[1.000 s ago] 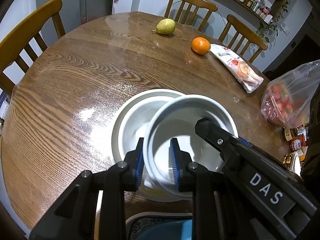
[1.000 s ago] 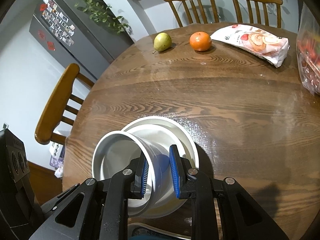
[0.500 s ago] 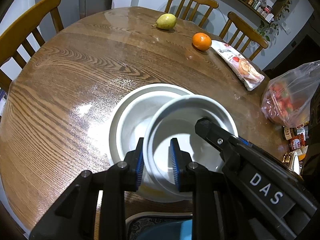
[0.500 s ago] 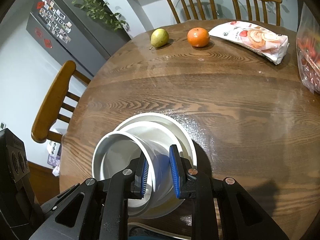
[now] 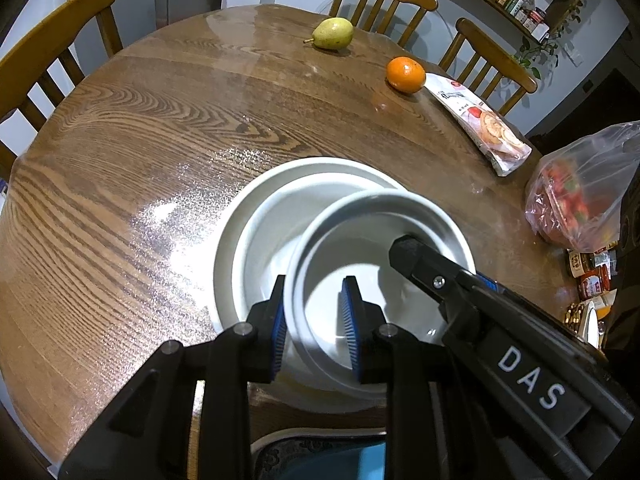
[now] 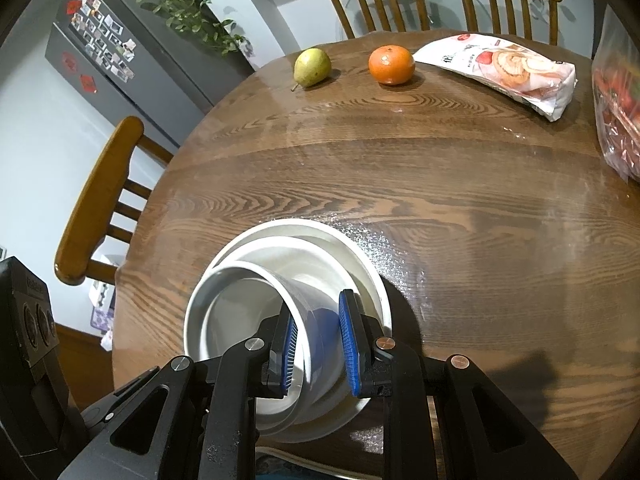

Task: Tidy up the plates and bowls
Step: 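Lower the small white bowl into the large white bowl with both grippers, then open both grippers and lift them off the small white bowl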

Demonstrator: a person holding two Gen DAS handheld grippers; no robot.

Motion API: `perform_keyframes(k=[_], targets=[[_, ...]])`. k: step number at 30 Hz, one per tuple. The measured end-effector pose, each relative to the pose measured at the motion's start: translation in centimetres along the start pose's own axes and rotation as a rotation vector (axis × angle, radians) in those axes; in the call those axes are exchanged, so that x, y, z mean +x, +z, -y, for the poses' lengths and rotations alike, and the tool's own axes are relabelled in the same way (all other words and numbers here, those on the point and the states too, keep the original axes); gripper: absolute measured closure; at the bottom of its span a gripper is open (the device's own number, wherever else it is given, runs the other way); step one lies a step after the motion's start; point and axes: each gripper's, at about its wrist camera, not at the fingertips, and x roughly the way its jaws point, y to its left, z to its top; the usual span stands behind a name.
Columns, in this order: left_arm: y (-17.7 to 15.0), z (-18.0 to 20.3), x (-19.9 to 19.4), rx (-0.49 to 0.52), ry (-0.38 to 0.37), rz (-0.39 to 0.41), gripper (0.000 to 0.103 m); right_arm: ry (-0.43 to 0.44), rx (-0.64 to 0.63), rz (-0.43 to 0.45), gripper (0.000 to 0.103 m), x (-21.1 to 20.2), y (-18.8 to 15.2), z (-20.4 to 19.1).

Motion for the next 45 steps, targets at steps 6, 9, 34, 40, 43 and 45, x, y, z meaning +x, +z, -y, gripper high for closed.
perform_keyframes(k=[6, 9, 34, 40, 43, 45], targets=[[0.0, -0.1, 0.2, 0.007, -0.018, -0.002, 0.078, -0.011, -0.004, 0.004, 0.08, 0.1, -0.1, -0.1], [-0.1, -0.2, 0.2, 0.01, -0.023, 0.003, 0.078, -0.018, -0.009, 0.009, 0.08, 0.1, -0.1, -0.2], [-0.3, -0.7, 0.3, 0.039, -0.075, 0.007, 0.07, -0.078, -0.076, 0.03, 0.08, -0.1, -0.4, -1.4], [-0.4, -0.8, 0.1, 0.04, -0.08, 0.001, 0.062, -0.083, -0.09, 0.029, 0.08, -0.4, -0.4, -1.5], [-0.4, -0.8, -0.5, 0.036, -0.105, 0.02, 0.049, -0.118, -0.112, 0.081, 0.077, -1.4, -0.5, -1.9], [-0.5, -0.8, -0.7, 0.034, -0.117, 0.025, 0.046, -0.117, -0.114, 0.093, 0.076, -1.9, -0.5, -1.9]])
